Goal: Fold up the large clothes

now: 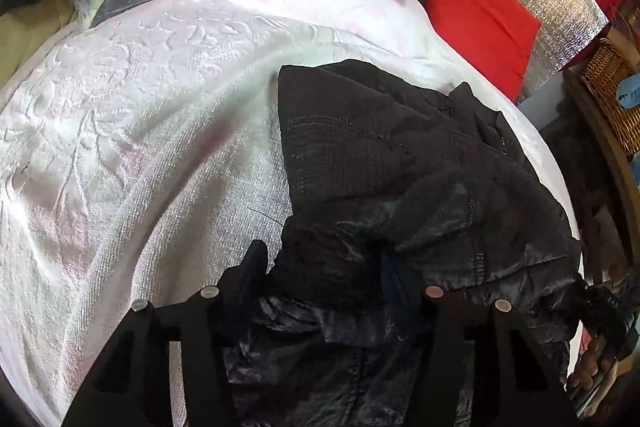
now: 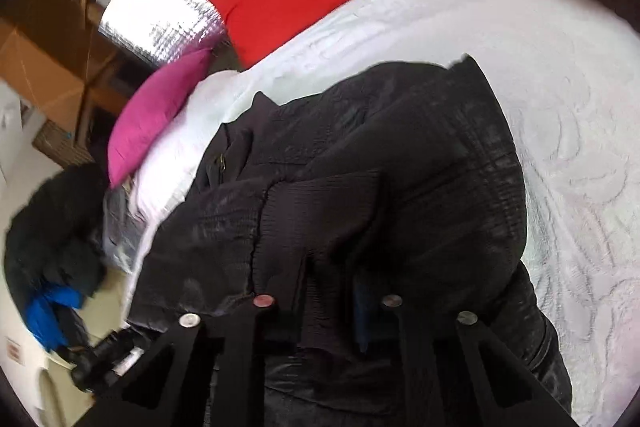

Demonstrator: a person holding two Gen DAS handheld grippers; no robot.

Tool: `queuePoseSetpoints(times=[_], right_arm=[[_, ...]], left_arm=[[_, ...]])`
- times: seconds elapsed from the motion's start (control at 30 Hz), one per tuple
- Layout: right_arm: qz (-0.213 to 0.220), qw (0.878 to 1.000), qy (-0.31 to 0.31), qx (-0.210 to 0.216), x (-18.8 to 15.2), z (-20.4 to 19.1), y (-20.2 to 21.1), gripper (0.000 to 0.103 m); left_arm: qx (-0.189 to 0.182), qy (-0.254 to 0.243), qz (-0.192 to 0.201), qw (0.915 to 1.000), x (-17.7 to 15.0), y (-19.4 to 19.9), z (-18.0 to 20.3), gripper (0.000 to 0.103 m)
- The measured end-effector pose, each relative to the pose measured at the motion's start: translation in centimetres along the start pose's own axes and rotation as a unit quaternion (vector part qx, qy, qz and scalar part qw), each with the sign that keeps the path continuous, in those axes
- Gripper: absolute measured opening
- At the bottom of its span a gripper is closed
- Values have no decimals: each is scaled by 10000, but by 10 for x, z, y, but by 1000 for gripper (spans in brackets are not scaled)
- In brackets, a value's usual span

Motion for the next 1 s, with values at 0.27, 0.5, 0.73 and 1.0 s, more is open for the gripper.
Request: queuePoseSetpoints(times=[0.27, 0.5, 0.73, 1.0], right_arm=[[968, 9949, 246, -135, 18, -9, 53, 11], [810, 9965, -24, -195, 18, 4, 51, 11], [156, 9974, -656, 246, 12, 11, 34, 16], [-279, 9965, -788, 65, 0, 26, 15, 20]], left_arm=[[-72, -12, 49, 10000, -2, 10, -1, 49], [-41, -163, 137, 9998, -1, 21, -2, 47], [-64, -157, 173, 9997, 1, 25, -6, 40], [-116, -1, 72, 9999, 3, 17, -7, 49]])
Point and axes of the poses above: each gripper's, at about its wrist camera, not at the fingertips, and y roughly against the way its jaws point, z to its right, x to its top, the point moved 4 cm from there along -y, roughly the way its jaws point, and after that the axes turned 14 degrees about z, right-handed, at the moved point
